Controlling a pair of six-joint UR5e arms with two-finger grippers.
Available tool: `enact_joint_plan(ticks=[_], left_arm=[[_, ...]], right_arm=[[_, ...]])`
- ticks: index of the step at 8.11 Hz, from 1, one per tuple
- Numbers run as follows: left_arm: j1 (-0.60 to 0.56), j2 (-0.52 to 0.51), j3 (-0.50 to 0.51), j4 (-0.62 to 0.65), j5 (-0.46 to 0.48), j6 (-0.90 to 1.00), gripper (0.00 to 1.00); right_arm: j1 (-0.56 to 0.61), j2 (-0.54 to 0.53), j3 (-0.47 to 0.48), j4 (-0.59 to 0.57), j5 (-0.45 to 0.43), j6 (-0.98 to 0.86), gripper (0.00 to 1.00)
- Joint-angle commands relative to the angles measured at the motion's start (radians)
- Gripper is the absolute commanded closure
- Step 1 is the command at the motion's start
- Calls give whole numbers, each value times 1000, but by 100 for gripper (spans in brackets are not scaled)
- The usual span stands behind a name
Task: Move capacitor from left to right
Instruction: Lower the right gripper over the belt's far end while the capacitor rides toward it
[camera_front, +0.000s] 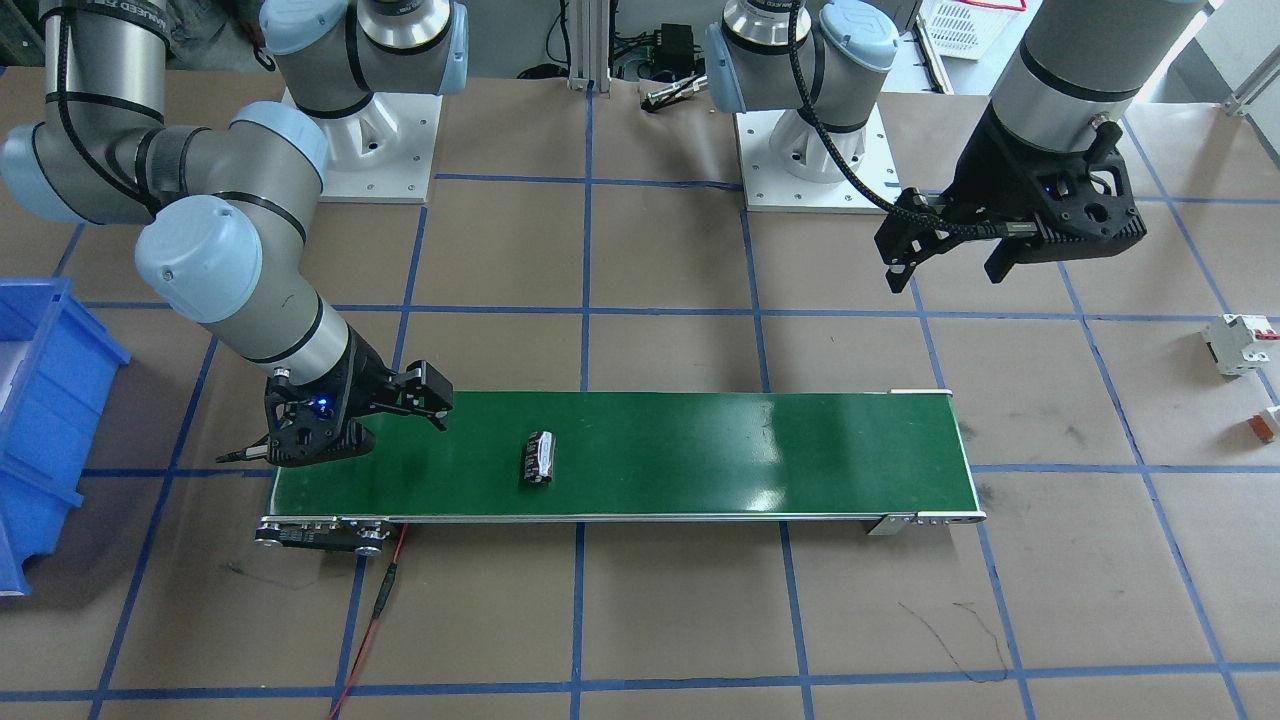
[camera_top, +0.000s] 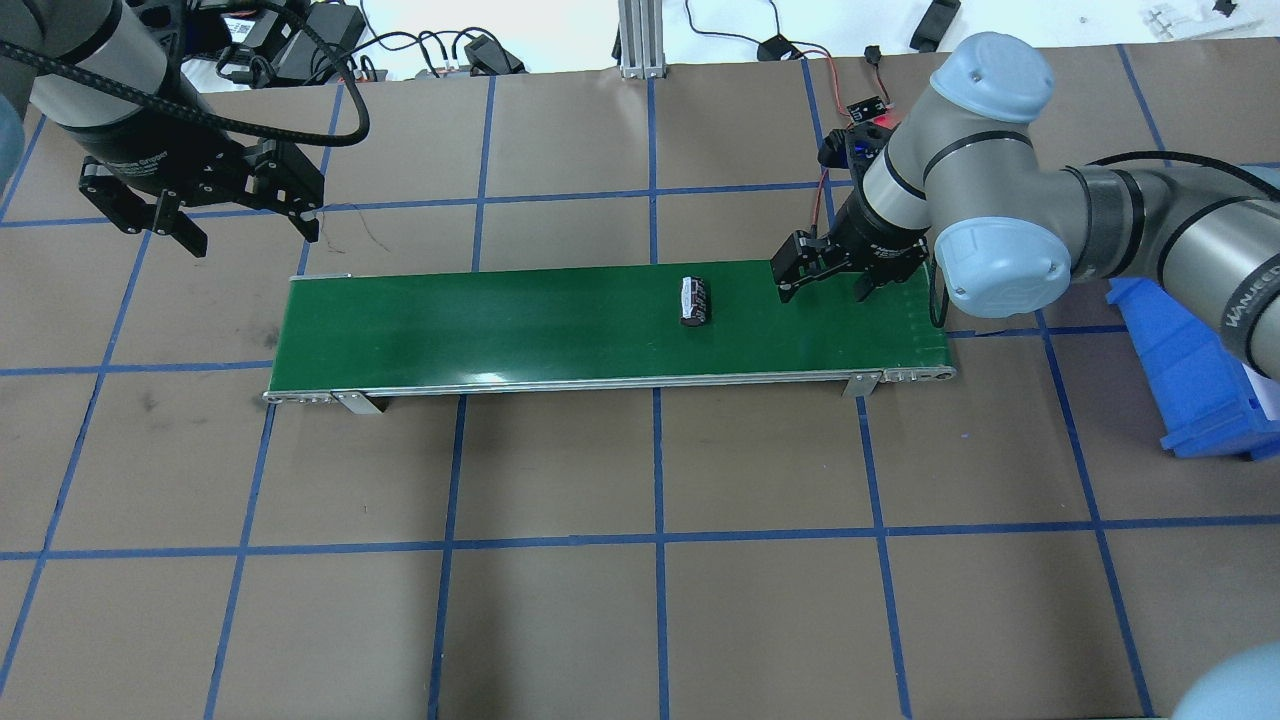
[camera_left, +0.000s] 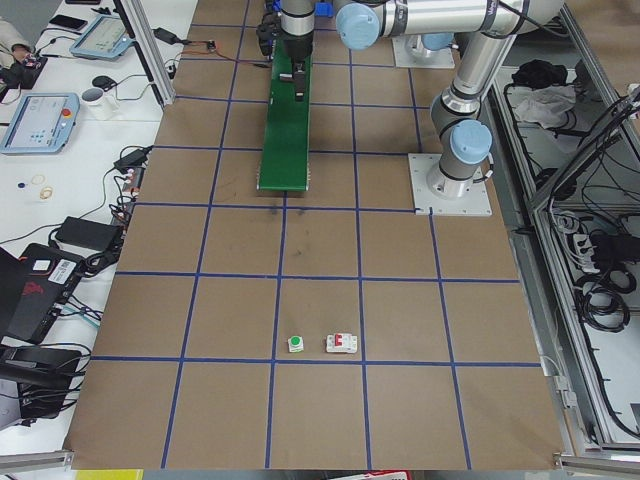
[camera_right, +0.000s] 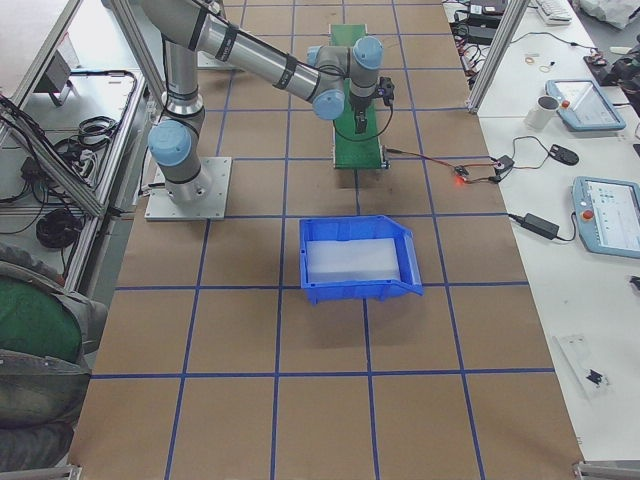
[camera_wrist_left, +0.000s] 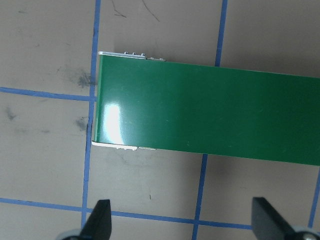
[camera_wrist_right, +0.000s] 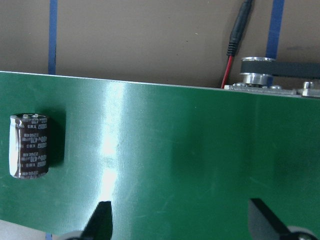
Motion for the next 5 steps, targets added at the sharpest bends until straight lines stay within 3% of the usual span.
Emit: enact_joint_plan(ticks=[1,5], left_arm=[[-1,3,1,-1,1,0,0],[-1,6,2,-1,1,0,0]], right_arm=[[0,2,0,-4,7,3,5],[0,2,0,-7,14,6,5]])
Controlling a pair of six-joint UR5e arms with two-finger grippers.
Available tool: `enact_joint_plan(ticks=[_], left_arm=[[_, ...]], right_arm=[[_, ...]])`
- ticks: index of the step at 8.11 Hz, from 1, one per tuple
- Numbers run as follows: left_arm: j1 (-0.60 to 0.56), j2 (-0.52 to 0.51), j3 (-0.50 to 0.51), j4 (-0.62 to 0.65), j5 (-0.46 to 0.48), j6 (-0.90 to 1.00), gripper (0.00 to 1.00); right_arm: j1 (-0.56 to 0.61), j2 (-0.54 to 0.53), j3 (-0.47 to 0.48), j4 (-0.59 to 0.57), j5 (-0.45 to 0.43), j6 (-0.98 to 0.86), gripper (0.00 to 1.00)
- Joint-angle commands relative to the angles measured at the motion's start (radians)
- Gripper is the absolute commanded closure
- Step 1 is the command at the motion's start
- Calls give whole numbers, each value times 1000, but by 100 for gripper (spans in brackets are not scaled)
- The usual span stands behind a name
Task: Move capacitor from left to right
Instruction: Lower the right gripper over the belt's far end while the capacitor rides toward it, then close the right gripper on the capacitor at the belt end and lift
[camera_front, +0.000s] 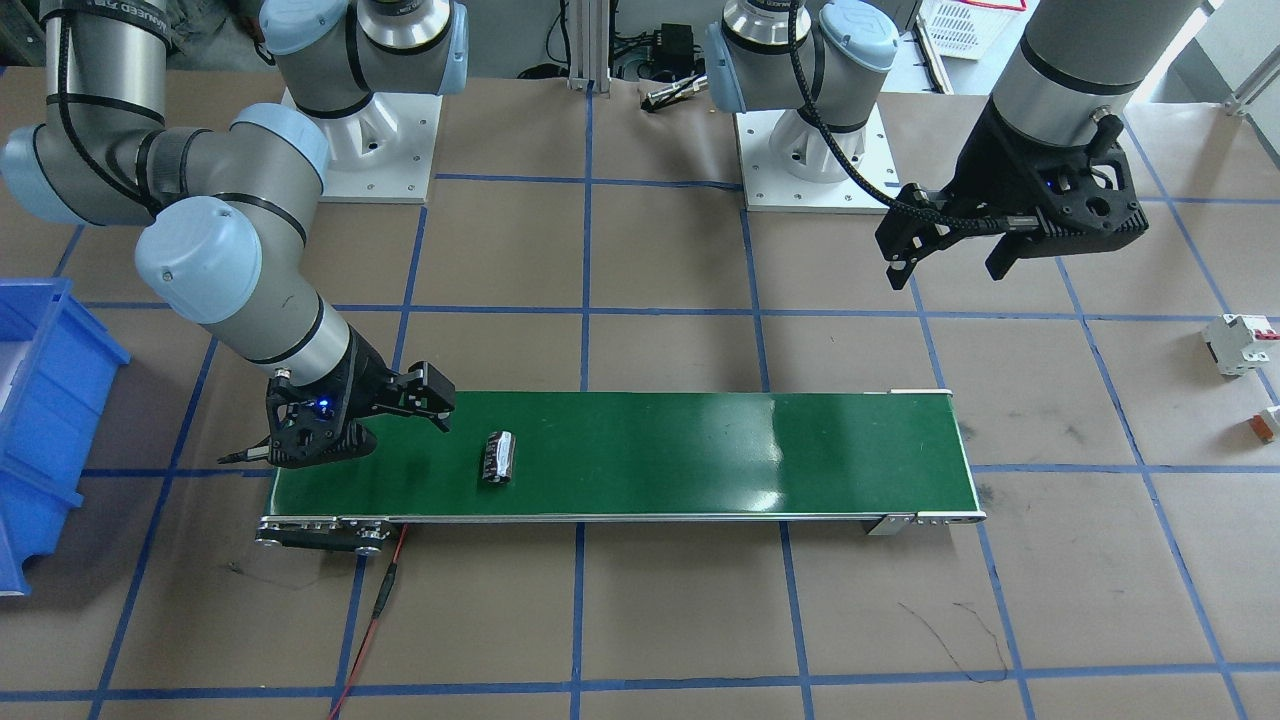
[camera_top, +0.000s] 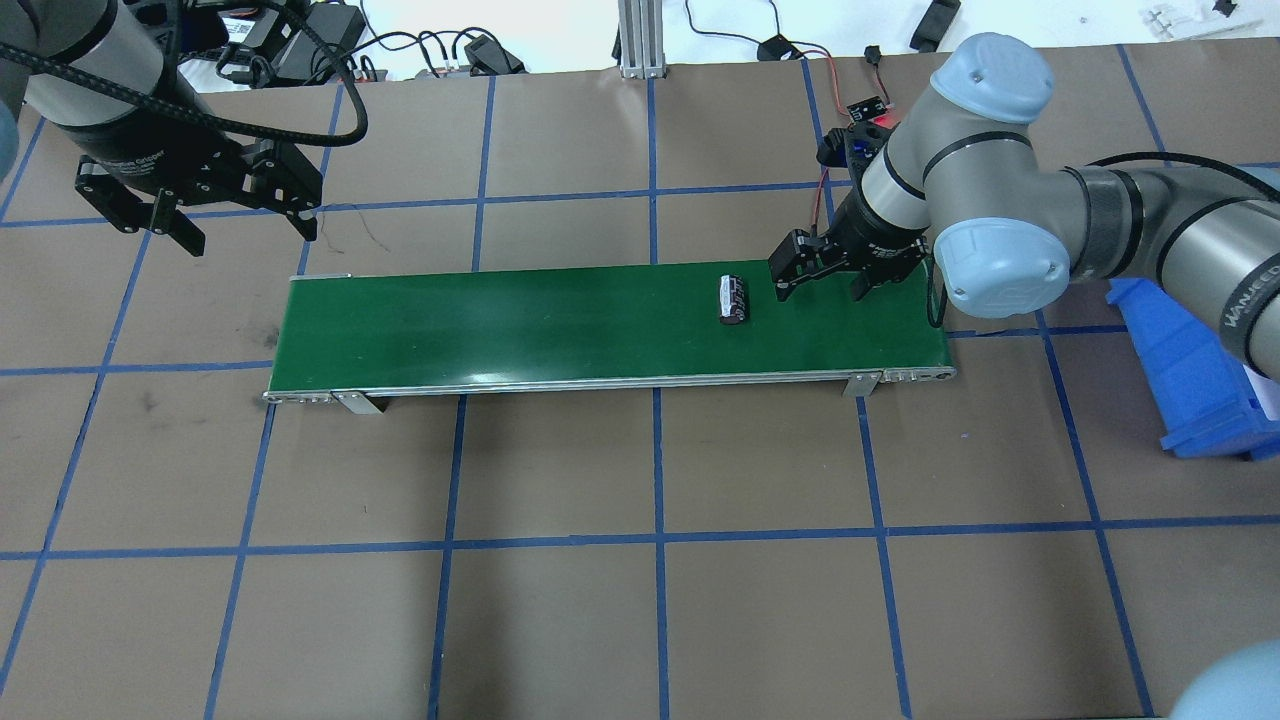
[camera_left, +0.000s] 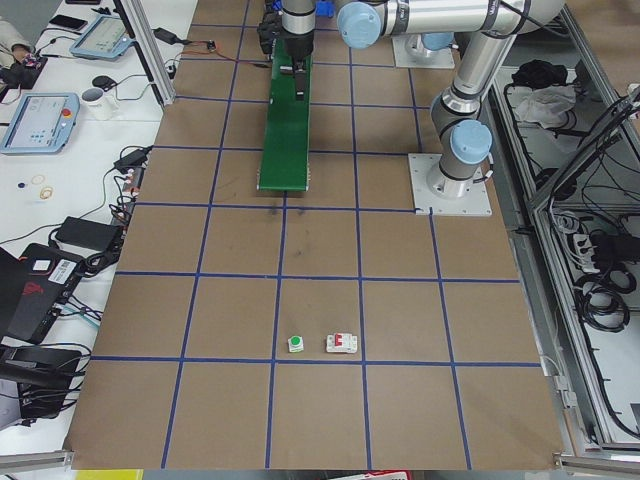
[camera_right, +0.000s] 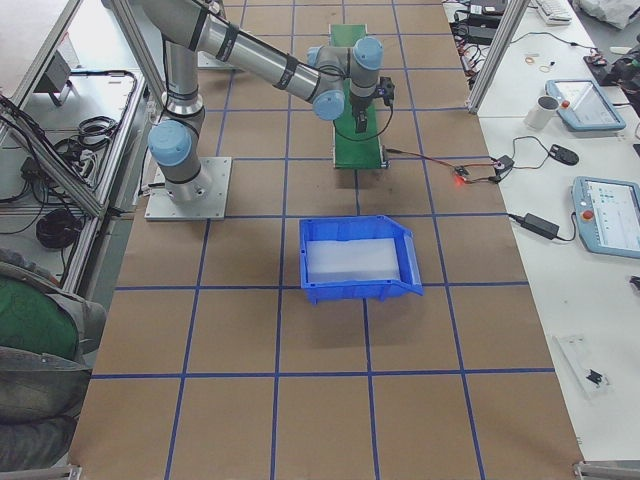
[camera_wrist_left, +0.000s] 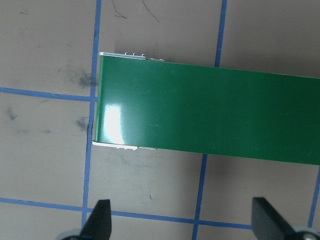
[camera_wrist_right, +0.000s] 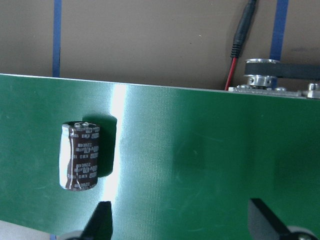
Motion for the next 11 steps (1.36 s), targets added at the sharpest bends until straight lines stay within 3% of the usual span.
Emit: enact_joint_plan(ticks=[1,5,8,9,11], left_arm=[[1,-1,1,0,0,0,0],[0,1,1,0,0,0,0],[0,1,1,0,0,0,0],[1,1,1,0,0,0,0],[1,2,1,0,0,0,0]], right_arm=[[0,0,0,-3,2,1,5],[0,23,0,-22,2,2,8],[0,46,-2,-24,-5,1,16],[0,66,-2,-47,-18,1,25],[0,86,-2,-70,-41,-1,70]])
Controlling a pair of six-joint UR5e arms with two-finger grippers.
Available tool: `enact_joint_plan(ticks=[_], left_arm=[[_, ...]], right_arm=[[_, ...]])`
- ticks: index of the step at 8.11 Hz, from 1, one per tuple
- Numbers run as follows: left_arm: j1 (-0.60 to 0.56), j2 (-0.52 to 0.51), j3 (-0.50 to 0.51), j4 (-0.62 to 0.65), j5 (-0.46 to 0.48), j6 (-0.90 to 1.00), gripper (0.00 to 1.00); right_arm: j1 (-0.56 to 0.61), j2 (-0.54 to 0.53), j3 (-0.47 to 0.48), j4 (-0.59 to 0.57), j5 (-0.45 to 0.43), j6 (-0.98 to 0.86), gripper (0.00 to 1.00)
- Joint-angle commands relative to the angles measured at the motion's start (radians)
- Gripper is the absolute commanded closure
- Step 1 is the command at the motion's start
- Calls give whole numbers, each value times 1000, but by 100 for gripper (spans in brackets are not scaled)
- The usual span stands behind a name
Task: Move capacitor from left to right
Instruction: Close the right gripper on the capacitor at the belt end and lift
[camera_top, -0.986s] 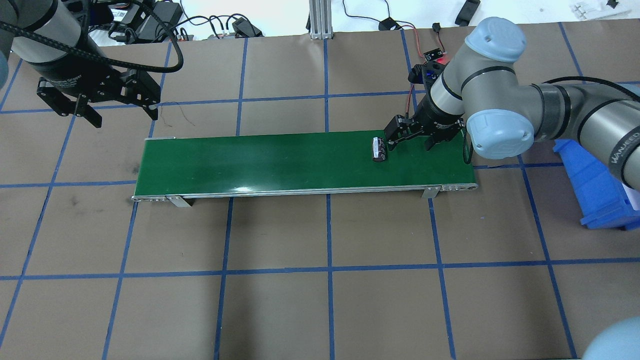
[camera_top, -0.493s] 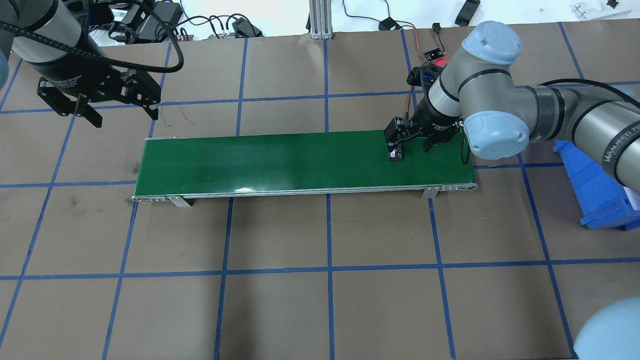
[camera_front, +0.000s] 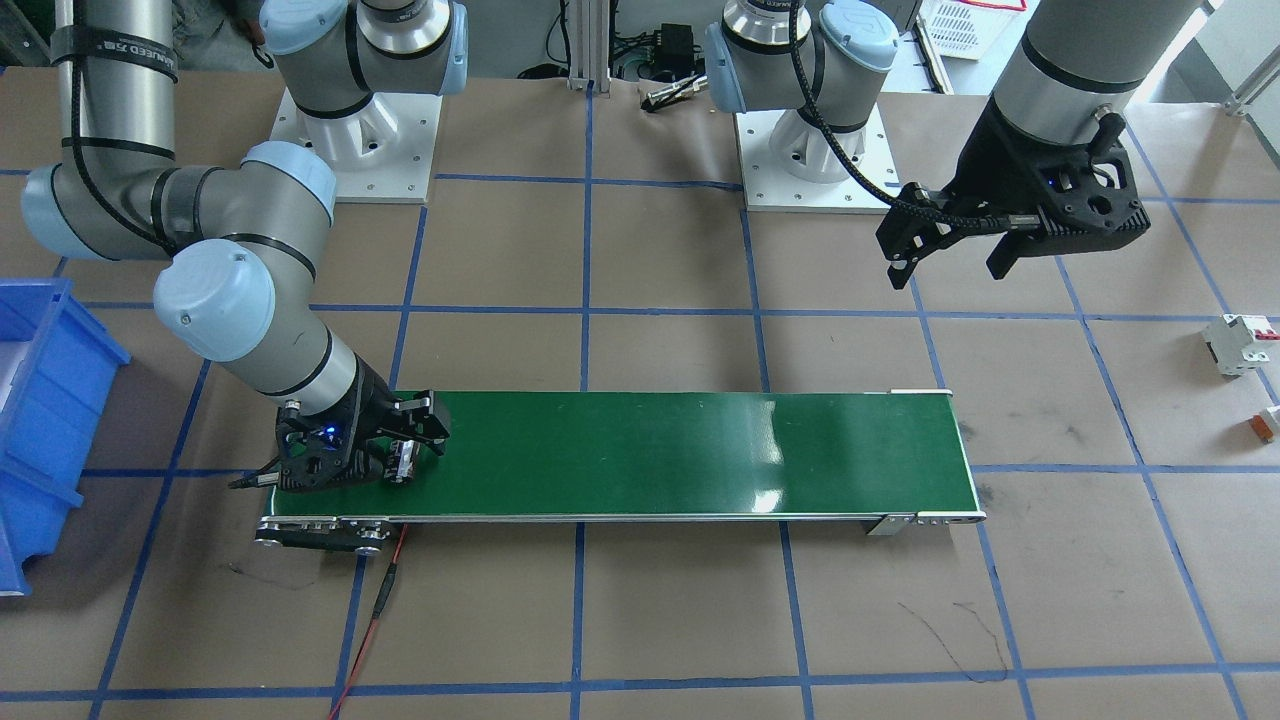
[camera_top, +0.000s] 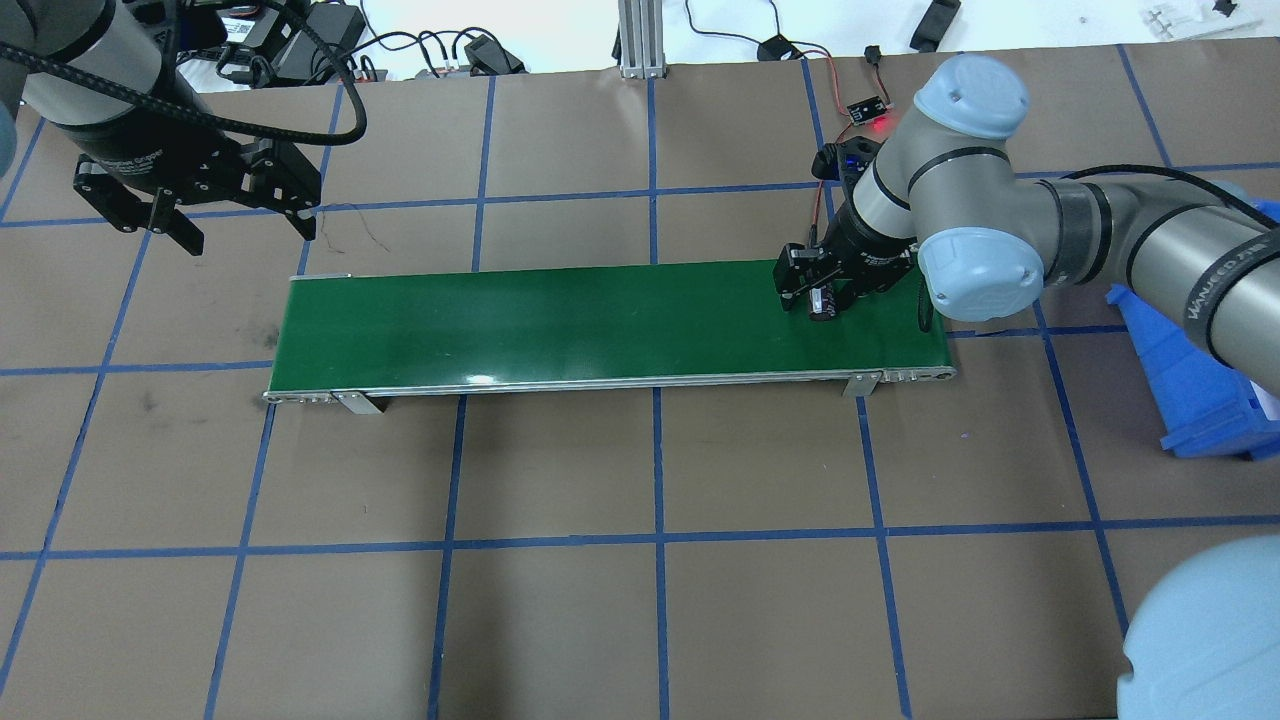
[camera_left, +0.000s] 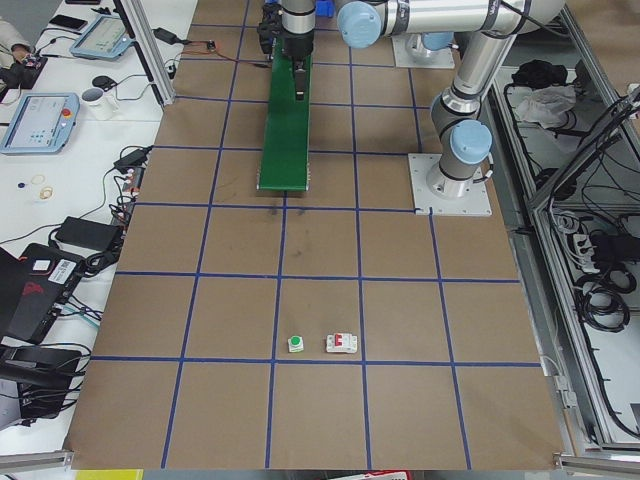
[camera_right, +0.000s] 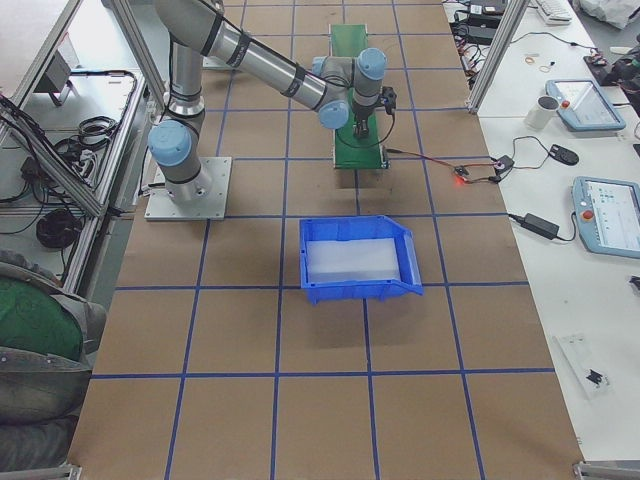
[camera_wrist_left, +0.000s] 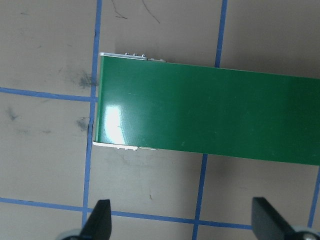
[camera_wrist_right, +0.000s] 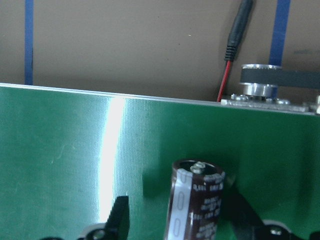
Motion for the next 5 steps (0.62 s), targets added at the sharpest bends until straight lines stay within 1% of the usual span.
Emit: enact_joint_plan(ticks=[1,2,3,4,5], left_arm=[[0,1,0,-2,0,0,0],[0,1,0,-2,0,0,0],[0,3,0,-3,0,0,0],[0,3,0,-3,0,0,0],[0,4,2,-3,0,0,0]], right_arm=[[0,25,-3,-20,-26,-1,79],[0,22,-14,-18,-29,-2,94],[0,16,-22,-13,-53,-5,100],[0,13,-43,-4,-73,1,100],[0,-1,-78,32,-134,2,100]])
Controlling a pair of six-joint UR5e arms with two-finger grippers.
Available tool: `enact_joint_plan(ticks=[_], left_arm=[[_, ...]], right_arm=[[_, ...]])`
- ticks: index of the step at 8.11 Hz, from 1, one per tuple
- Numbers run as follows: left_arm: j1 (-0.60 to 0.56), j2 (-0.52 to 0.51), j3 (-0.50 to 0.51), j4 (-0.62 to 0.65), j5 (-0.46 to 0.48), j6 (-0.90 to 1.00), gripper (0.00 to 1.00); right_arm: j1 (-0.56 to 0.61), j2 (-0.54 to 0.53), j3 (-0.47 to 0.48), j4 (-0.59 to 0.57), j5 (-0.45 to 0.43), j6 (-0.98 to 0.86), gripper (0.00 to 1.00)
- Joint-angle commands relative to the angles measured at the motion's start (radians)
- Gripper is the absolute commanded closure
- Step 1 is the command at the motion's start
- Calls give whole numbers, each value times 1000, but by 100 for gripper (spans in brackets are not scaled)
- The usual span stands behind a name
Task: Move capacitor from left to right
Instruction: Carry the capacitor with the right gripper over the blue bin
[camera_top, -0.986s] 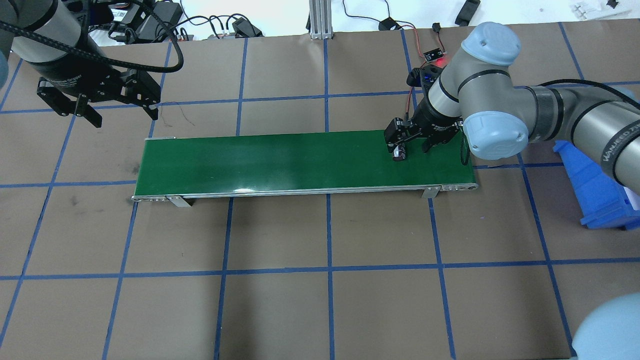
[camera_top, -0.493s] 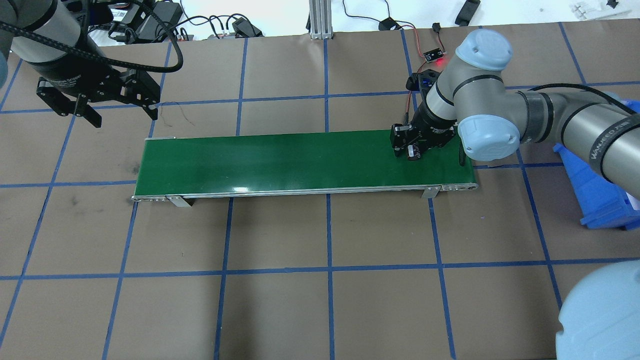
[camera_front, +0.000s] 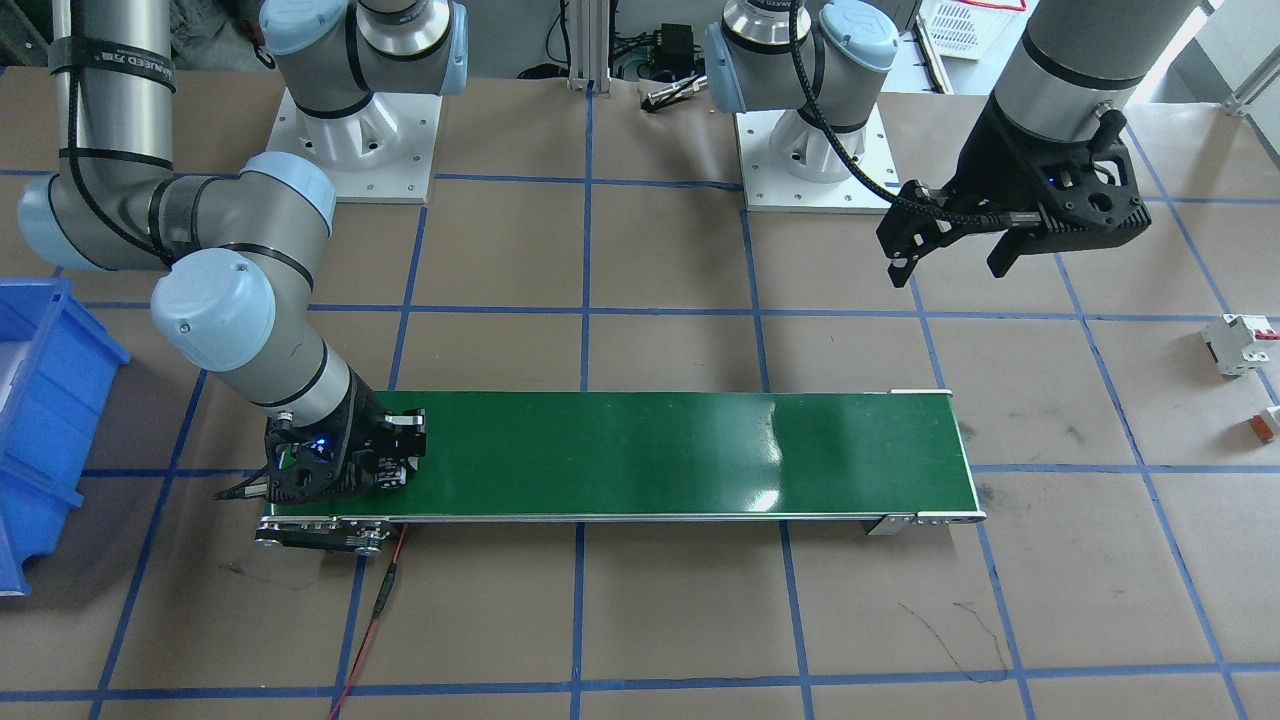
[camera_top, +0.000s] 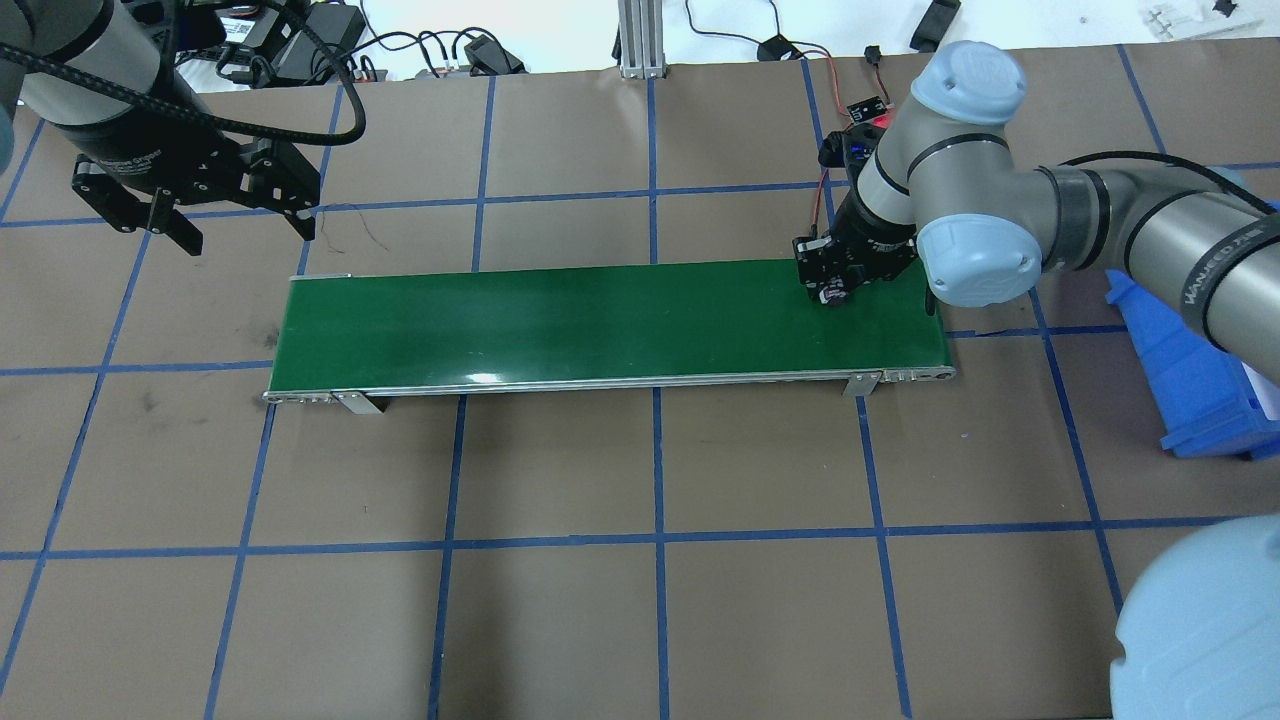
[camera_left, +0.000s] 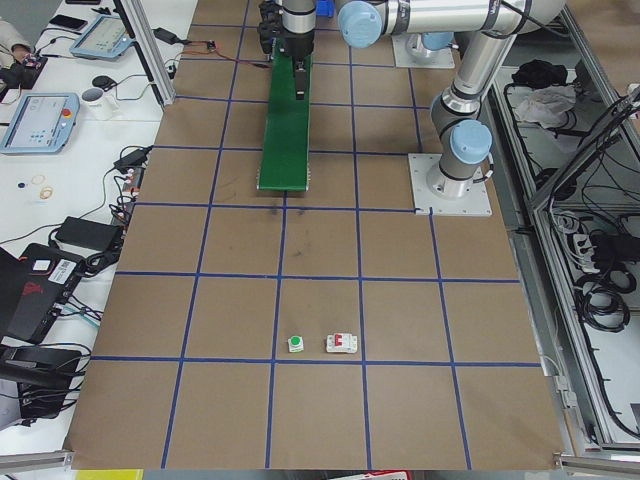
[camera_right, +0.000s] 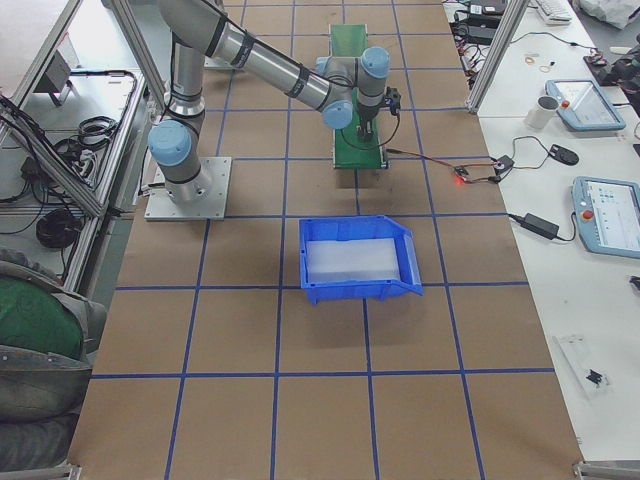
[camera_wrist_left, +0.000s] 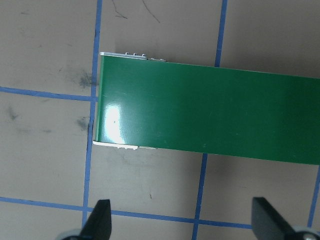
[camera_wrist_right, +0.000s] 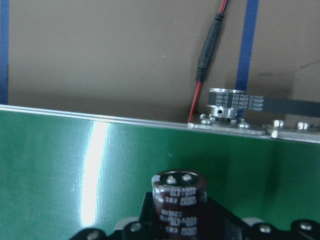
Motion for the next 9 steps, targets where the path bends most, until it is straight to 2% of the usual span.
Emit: enact_joint_plan(ticks=[1,2,3,4,5,7,9], left_arm=[[0,2,3,0,0,0,0],[0,2,3,0,0,0,0],[0,3,5,0,0,0,0],[0,3,5,0,0,0,0],[-2,2,3,0,-2,0,0],[-2,2,3,1,-3,0,0],[0,2,5,1,-2,0,0]], right_arm=[[-5,-51,-78,111,-94,4,100],[-23,-88,-92,163,-103,-4,100],[-75,-131,-95,209,-162,-19,100],[-147,-168,-97,274,-173,-80,100],[-225,-195,-99,285,-177,-178,100],[-357,-209,-106,286,-300,-322,100],[-496,-212,-126,285,-341,-491,100]])
